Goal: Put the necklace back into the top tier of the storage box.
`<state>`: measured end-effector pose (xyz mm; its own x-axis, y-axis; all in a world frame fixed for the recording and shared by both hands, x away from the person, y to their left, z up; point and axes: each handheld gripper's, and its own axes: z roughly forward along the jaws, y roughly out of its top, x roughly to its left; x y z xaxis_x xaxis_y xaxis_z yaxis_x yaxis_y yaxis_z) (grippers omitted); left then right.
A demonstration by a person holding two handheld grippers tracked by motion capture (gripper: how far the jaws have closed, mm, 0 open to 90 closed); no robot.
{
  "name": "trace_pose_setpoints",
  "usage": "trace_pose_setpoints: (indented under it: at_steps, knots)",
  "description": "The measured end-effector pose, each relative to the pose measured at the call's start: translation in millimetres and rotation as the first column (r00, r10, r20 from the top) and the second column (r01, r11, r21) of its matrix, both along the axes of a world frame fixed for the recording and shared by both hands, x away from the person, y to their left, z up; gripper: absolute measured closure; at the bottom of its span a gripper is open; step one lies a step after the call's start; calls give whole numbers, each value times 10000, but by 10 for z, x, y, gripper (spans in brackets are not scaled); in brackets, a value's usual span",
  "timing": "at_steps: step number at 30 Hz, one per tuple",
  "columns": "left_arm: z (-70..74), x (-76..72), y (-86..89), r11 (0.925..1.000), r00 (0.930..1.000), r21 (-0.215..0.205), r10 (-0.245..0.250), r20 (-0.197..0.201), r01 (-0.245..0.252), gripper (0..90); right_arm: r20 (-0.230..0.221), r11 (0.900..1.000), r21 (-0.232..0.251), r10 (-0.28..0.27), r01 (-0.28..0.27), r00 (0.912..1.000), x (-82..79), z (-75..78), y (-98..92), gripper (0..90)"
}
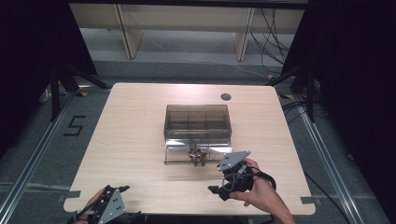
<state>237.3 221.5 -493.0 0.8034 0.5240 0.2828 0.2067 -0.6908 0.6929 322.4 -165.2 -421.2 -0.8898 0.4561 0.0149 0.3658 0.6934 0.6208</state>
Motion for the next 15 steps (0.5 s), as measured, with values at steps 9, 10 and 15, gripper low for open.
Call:
trace_pose_setpoints:
  at_steps: [9, 10, 15]
  knots:
    - [-6, 1, -3, 10000, 10000, 53, 64, 53, -64, 152, 50, 9995, 301, 87, -89, 9999, -18, -116, -56, 225]
    - [-6, 1, -2, 10000, 10000, 72, 57, 53, -57, 151, 139, 9996, 279, 70, -74, 9999, -19, -124, -64, 221]
    - [-5, 0, -4, 10000, 10000, 83, -12, -9, 12, 151, 273, 9993, 359, 52, -62, 9996, -32, -180, -94, 215]
